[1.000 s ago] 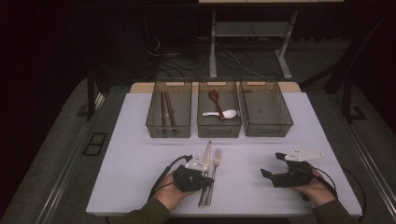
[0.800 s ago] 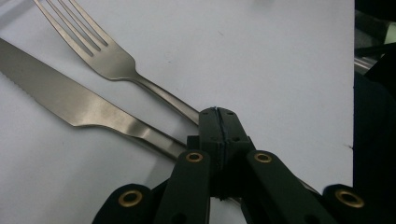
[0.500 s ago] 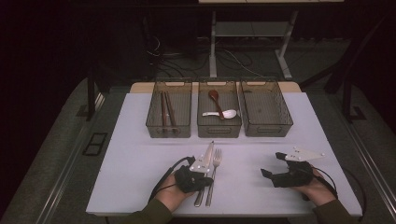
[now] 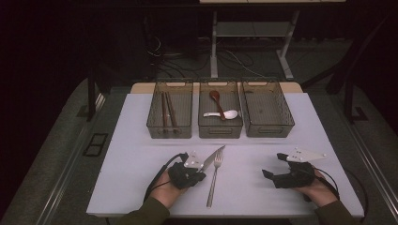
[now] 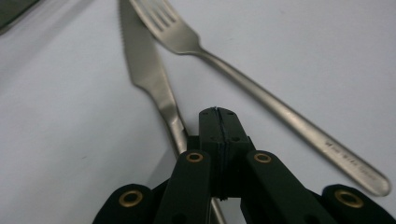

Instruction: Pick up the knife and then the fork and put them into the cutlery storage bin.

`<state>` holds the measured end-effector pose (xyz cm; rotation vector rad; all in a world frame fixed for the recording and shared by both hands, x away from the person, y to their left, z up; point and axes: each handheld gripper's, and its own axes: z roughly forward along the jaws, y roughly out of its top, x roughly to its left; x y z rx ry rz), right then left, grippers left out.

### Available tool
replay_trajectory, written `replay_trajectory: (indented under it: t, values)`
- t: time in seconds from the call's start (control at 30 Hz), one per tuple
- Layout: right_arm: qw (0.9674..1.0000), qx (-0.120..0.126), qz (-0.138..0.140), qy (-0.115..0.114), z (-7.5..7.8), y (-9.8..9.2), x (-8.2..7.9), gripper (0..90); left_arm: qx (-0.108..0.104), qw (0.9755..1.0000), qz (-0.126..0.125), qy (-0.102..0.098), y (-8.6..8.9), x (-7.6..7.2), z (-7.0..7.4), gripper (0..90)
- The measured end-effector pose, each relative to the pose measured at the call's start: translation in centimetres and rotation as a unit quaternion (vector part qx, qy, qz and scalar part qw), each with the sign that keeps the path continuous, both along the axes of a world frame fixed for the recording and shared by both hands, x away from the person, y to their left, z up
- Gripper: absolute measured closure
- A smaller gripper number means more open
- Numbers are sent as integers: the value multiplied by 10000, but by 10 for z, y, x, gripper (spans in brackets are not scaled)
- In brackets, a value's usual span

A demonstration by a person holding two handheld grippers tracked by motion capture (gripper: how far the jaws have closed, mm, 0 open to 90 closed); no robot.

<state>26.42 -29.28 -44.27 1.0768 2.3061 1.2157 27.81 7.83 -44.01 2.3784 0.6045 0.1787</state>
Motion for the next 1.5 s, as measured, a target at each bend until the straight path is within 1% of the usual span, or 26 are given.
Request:
replay_trajectory:
  t: [0.23, 0.3, 0.4, 0.47, 0.5, 0.53, 0.57, 0.63, 0.7, 0.77, 0.8, 0.83, 0.9, 0.93, 1.0, 1.03, 1.13, 1.17, 1.2, 1.23, 1.3, 1.33, 1.37, 1.43, 1.47, 1.5]
  values:
    - [10000, -2, 18, 2, 0, 0, 0, 120, 69, 9994, 345, -65, 15, 10, 1, 893]
    - [10000, -10, 30, -1, 0, 1, 0, 120, 35, 9993, 367, -1, 18, 12, 1, 894]
    - [10000, -13, 31, 2, 0, 1, 0, 120, 13, 9994, 355, 6, 19, 12, 1, 893]
    - [10000, -18, 35, -1, 0, 1, 0, 121, -49, 9994, 329, 61, 21, 13, 2, 893]
    - [10000, -17, 34, 4, 0, 1, 0, 121, -131, 9993, 323, 99, 22, 14, 4, 892]
    - [10000, -14, 31, 7, 0, 1, 0, 120, -196, 9994, 255, 126, 24, 14, 5, 892]
    - [10000, -14, 33, 9, 0, 1, 0, 120, -237, 9994, 240, 110, 27, 15, 8, 892]
    - [10000, -16, 42, 8, 0, 1, 0, 121, -343, 9991, 181, 155, 33, 17, 12, 890]
    - [10000, -26, 45, 28, -1, 2, 0, 120, -312, 9993, 191, 105, 39, 20, 15, 848]
    - [10000, -31, 43, 27, -1, 2, 0, 120, -310, 9992, 242, 109, 44, 23, 16, 806]
    - [10000, -32, 43, 29, -1, 2, 0, 121, -303, 9992, 222, 139, 46, 26, 16, 776]
    - [10000, -29, 45, 33, -1, 2, 0, 121, -344, 9991, 196, 148, 49, 29, 16, 758]
    - [10000, -50, 47, 18, -1, 1, 1, 120, -435, 9985, 145, 283, 50, 34, 15, 713]
    - [10000, -50, 41, 23, -1, 1, 1, 120, -489, 9983, 75, 318, 50, 35, 15, 697]
    - [10000, -53, 36, 24, -1, 1, 1, 121, -454, 9982, -51, 387, 46, 37, 13, 692]
    - [10000, -53, 38, 23, -1, 1, 1, 120, -399, 9984, -75, 403, 44, 37, 12, 691]
    - [10000, -53, 42, 21, -1, 2, 1, 120, -264, 9988, -102, 405, 39, 37, 9, 695]
    - [10000, -55, 44, 18, -1, 2, 1, 121, -237, 9988, -68, 424, 38, 37, 8, 698]
    - [10000, -54, 45, 21, -1, 2, 1, 120, -185, 9990, -104, 382, 38, 38, 7, 704]
    - [10000, -56, 45, 21, -1, 2, 1, 120, -165, 9990, -69, 399, 38, 38, 6, 710]
    - [10000, -53, 50, 22, -1, 1, 1, 120, -147, 9990, -77, 408, 38, 39, 4, 717]
    - [10000, -55, 49, 22, -1, 2, 1, 120, -133, 9991, -134, 368, 38, 41, 3, 720]
    - [10000, -58, 56, 21, -2, 2, 1, 120, -135, 9990, -147, 390, 37, 41, 2, 726]
    - [10000, -57, 66, 14, -2, 2, 1, 120, -162, 9990, -140, 387, 35, 40, 1, 737]
    - [10000, -57, 67, 12, -2, 2, 1, 120, -138, 9990, -167, 381, 36, 41, 1, 742]
    - [10000, -58, 63, 13, -2, 2, 1, 120, -158, 9990, -136, 407, 36, 41, 0, 746]
